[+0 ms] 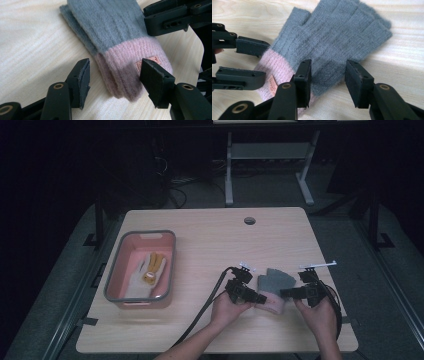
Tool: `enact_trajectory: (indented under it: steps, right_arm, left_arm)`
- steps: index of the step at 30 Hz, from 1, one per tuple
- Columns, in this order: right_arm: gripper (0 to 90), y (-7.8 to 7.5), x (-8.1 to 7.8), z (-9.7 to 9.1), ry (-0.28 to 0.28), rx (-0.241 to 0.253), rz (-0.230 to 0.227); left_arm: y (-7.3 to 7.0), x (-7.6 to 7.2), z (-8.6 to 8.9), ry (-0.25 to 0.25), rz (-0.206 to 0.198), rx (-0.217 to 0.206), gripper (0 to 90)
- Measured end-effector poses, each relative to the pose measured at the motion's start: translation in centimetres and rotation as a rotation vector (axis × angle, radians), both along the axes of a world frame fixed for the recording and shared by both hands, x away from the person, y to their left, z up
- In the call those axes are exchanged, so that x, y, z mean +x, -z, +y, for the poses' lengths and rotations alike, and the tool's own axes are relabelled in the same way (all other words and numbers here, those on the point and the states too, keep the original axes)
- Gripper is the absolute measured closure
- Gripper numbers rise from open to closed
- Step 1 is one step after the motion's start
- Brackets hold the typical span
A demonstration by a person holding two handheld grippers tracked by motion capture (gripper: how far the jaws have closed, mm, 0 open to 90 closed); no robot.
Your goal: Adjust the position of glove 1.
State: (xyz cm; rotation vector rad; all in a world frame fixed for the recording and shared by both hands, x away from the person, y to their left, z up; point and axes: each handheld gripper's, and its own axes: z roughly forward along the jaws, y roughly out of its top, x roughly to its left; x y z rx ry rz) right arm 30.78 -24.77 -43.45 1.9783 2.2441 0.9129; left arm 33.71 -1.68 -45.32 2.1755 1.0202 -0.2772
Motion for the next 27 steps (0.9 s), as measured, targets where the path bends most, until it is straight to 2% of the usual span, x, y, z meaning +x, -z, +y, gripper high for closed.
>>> enact_trajectory:
  steps: [10, 17, 22, 27]
  right_arm:
    - [51.5, 1.1, 0.3, -1.0, 0.03, 0.086, 0.047]
    - [49.2, 1.5, 0.4, -1.4, 0.04, 0.116, 0.066]
    - [48.2, 2.0, 0.5, -1.5, 0.055, 0.144, 0.077]
    - [49.4, 2.2, 0.4, -1.3, 0.065, 0.169, 0.066]
  left_arm:
    - [0.5, 0.3, -0.1, 0.006, 0.039, -0.006, 44.4]
    - [0.5, 0.3, -0.1, 0.009, 0.04, -0.003, 44.9]
    - [0.5, 0.2, -0.2, -0.002, 0.022, 0.001, 43.1]
    - [0.7, 0.4, -0.2, 0.01, 0.06, -0.021, 48.6]
